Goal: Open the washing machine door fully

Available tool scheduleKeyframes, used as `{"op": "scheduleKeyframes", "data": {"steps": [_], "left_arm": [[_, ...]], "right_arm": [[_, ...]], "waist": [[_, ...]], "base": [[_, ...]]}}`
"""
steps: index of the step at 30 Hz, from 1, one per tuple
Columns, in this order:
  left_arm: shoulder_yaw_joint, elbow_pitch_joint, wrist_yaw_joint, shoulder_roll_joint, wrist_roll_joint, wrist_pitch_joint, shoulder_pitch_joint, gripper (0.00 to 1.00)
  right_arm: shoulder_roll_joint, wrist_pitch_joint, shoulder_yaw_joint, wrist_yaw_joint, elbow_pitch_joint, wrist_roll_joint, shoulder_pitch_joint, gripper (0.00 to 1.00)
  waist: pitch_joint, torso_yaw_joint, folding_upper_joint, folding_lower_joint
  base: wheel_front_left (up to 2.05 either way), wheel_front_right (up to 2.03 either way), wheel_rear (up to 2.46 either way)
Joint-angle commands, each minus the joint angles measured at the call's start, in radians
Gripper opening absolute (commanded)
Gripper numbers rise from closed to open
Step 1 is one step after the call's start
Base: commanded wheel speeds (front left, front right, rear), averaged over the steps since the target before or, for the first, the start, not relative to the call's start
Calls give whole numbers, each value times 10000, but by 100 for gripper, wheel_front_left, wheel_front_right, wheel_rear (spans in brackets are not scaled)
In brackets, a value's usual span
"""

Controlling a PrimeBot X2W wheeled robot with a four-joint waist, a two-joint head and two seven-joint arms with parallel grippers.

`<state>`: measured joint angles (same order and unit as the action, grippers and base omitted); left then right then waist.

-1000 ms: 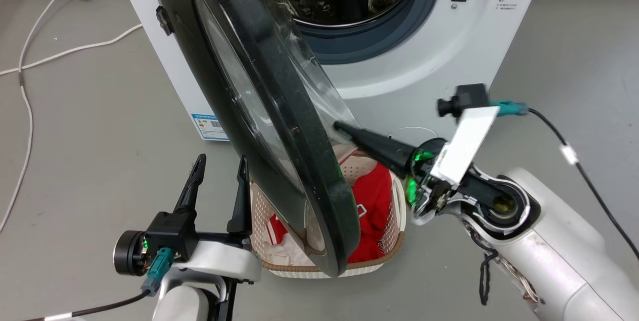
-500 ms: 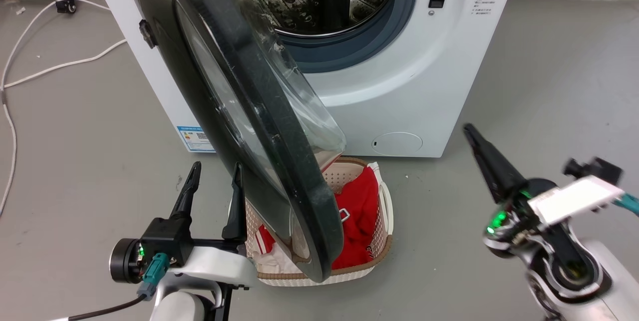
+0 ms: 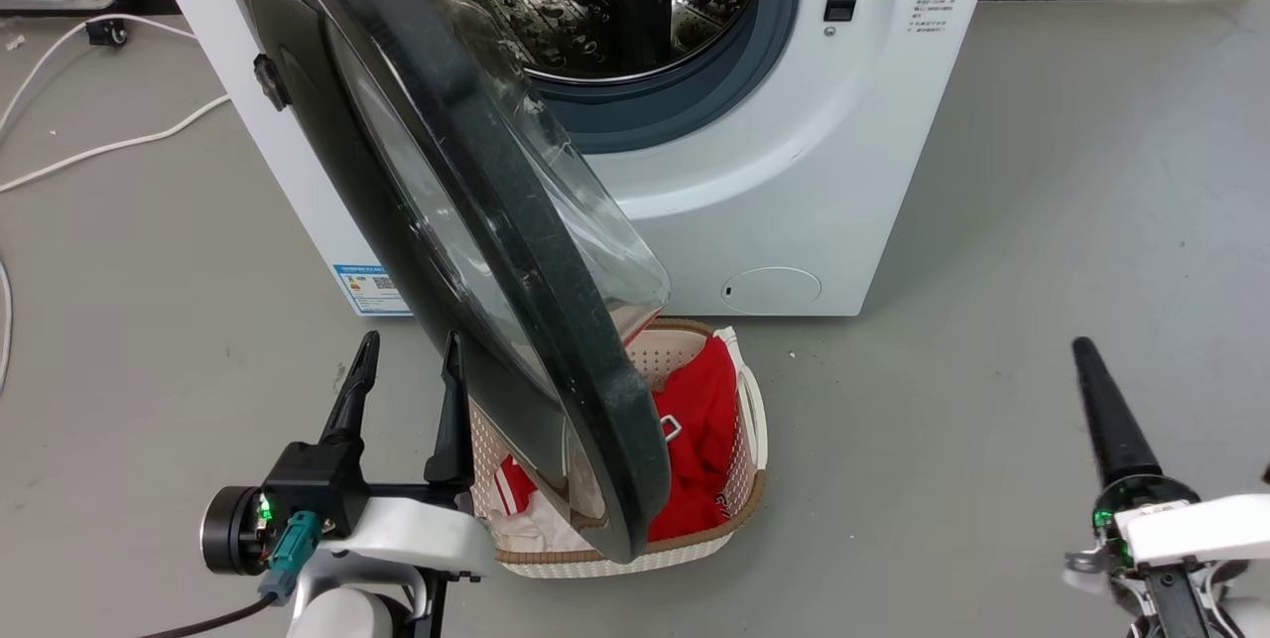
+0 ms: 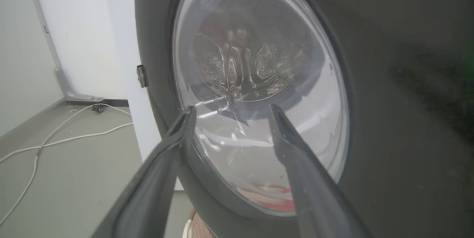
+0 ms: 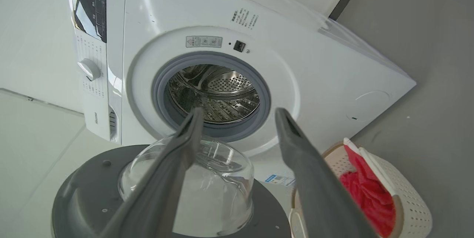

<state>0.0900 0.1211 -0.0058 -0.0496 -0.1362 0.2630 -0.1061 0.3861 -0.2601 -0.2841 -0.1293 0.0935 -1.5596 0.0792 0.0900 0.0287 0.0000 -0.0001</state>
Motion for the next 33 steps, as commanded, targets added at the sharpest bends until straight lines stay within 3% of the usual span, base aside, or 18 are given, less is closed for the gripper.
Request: {"op": "scheduleKeyframes", "data": {"steps": [1,6,7,8,9,17,25,33], "left_arm": [[-46,-13,-22,-15,46,26,116,100],[-70,-11,-36,-15,71,26,125,100],[-70,-11,-36,-15,71,26,125,100],[-76,-7,-37,-12,87,26,121,100],[-76,-7,-37,-12,87,26,121,100],[-116,16,-78,-15,128,26,72,100],[-156,63,-106,-13,180,26,119,100],[-187,139,-117,-13,239,26,219,100]], "right_arm": [[-335,-37,603,-25,202,874,-154,100],[-1421,-44,2577,-25,452,4277,-333,100],[-1421,-44,2577,-25,452,4277,-333,100],[-1762,-45,3237,-24,313,5665,-384,100],[-1762,-45,3237,-24,313,5665,-384,100],[-2867,-36,4430,-21,-899,10772,-710,100],[-3282,479,4094,-12,-1810,13424,-1388,100],[-3370,723,3534,-13,-1988,14429,-2045,100]], "waist": [[-7,-5,0,1],[-18,11,0,1],[-18,11,0,1],[-14,19,0,1],[-14,19,0,1],[-26,71,0,1],[-115,103,0,1],[-326,102,0,1]], "base": [[0,0,0],[0,0,0],[0,0,0],[0,0,0],[0,0,0],[0,0,0],[0,0,0],[0,0,0]]}}
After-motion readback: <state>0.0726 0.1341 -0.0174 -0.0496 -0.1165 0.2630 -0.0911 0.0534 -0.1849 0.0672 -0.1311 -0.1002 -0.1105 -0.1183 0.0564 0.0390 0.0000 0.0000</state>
